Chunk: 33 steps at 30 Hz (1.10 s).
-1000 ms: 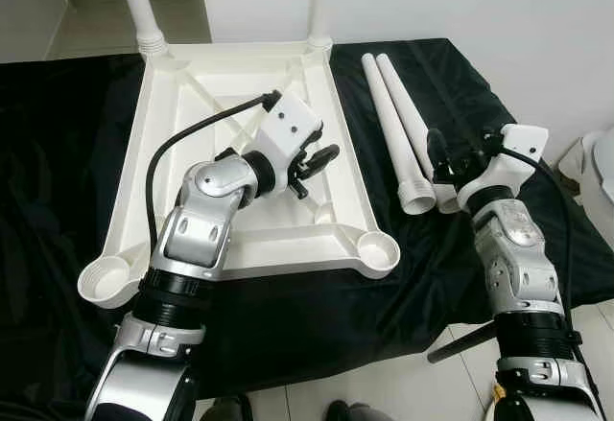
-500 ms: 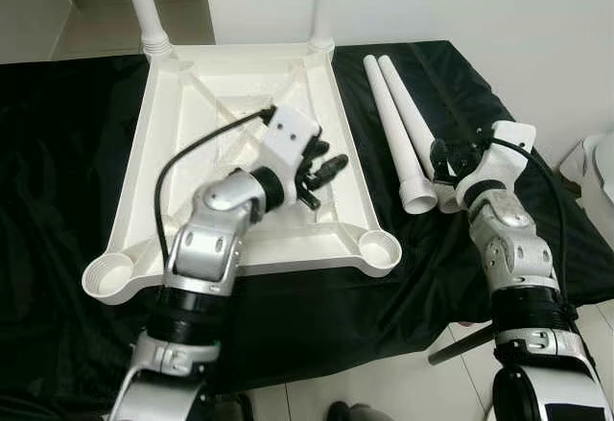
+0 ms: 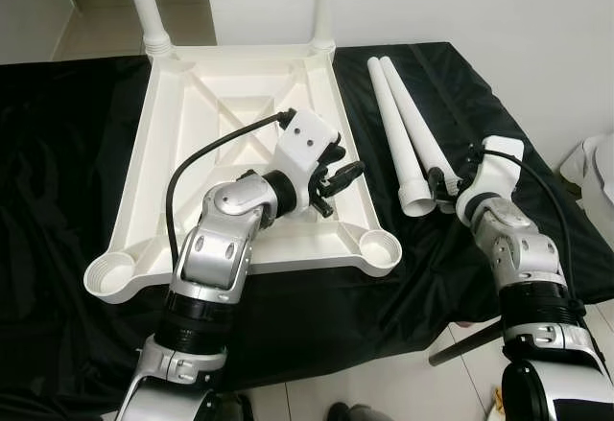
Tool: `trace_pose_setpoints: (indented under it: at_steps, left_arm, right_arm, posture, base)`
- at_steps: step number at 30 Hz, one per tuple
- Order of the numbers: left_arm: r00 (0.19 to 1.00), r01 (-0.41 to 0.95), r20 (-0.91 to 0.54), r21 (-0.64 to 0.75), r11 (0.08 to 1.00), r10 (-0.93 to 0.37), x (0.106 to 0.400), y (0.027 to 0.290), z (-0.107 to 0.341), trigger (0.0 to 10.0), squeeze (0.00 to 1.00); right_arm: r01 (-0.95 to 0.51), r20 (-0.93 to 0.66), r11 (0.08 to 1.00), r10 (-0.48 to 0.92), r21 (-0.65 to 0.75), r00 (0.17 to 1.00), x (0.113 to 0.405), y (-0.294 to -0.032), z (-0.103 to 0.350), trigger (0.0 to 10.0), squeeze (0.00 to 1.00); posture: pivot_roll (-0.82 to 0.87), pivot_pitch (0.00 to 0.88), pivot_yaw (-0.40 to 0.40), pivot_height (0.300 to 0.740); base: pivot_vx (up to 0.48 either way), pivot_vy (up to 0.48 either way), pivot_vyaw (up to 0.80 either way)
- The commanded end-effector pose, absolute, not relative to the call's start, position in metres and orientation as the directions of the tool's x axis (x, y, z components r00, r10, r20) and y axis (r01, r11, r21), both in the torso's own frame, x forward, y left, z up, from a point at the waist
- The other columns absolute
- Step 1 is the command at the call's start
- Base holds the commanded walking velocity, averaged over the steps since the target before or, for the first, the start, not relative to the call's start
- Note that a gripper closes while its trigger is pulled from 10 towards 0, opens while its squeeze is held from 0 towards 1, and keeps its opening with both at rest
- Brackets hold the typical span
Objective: Building children table
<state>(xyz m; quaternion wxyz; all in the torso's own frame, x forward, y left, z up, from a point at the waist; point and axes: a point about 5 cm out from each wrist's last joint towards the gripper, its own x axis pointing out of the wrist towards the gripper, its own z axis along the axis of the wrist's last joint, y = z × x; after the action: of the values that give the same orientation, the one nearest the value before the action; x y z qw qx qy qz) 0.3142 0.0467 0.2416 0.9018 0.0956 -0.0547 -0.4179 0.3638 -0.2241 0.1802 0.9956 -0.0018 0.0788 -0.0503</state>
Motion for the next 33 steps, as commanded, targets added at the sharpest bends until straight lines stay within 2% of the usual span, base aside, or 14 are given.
trace_pose_setpoints:
  at_steps: [1,17,18,19,33]
  left_arm:
    - [0.750,0.638,0.042,0.218,0.739,-0.660,0.320,0.049,0.244,10.0,0.00]
    - [0.749,0.638,0.034,0.237,0.733,-0.662,0.319,0.047,0.244,10.0,0.00]
    - [0.750,0.636,0.033,0.236,0.735,-0.660,0.319,0.047,0.244,10.0,0.00]
    - [0.751,0.636,0.034,0.235,0.735,-0.660,0.320,0.046,0.244,10.0,0.00]
    - [0.748,0.629,0.021,0.292,0.720,-0.663,0.322,0.044,0.243,10.0,0.00]
  right_arm:
    - [0.099,-0.252,0.995,-0.101,-0.022,0.962,0.360,-0.227,0.163,10.0,0.00]
    - [0.089,-0.310,0.996,-0.091,-0.020,0.946,0.357,-0.230,0.151,10.0,0.00]
    - [0.087,-0.302,0.996,-0.091,-0.028,0.949,0.357,-0.230,0.150,9.1,0.00]
    - [0.069,-0.266,0.997,-0.078,-0.042,0.961,0.357,-0.229,0.150,0.0,0.00]
    - [0.109,-0.267,0.994,-0.107,-0.007,0.958,0.354,-0.230,0.144,0.0,0.00]
  posture:
    - [-0.05,0.083,-0.001,0.740]
    - [-0.05,0.060,-0.004,0.740]
    - [-0.06,0.056,-0.005,0.740]
    - [-0.06,0.053,-0.007,0.740]
    - [-0.06,0.043,-0.009,0.740]
  base:
    - [0.000,0.000,0.00]
    - [0.000,0.000,0.00]
    - [0.000,0.000,0.00]
    - [0.000,0.000,0.00]
    - [0.000,0.000,0.00]
